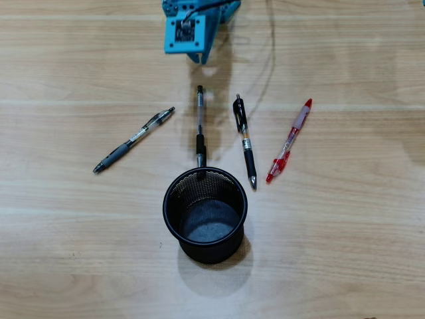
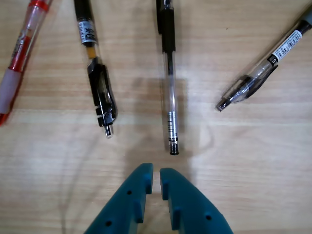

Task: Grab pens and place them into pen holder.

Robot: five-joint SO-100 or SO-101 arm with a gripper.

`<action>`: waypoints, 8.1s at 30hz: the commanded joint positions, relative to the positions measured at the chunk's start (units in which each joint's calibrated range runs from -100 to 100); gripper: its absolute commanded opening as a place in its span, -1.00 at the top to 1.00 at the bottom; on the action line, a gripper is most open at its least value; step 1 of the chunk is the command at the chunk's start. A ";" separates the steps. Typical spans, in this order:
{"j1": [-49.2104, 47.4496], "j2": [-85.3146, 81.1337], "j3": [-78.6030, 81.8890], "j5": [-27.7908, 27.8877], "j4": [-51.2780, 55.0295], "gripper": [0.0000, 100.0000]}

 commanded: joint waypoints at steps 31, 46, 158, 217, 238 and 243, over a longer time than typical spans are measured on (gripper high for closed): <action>17.51 53.29 -46.02 -4.29 -0.61 0.95; 19.06 59.26 -50.98 -4.29 0.08 0.95; -6.45 46.32 -25.83 -3.43 -89.55 0.96; -0.64 25.57 -37.91 14.71 -22.82 0.96; -2.10 4.24 1.75 14.50 -19.12 0.96; -5.09 4.32 1.39 14.25 -19.55 0.96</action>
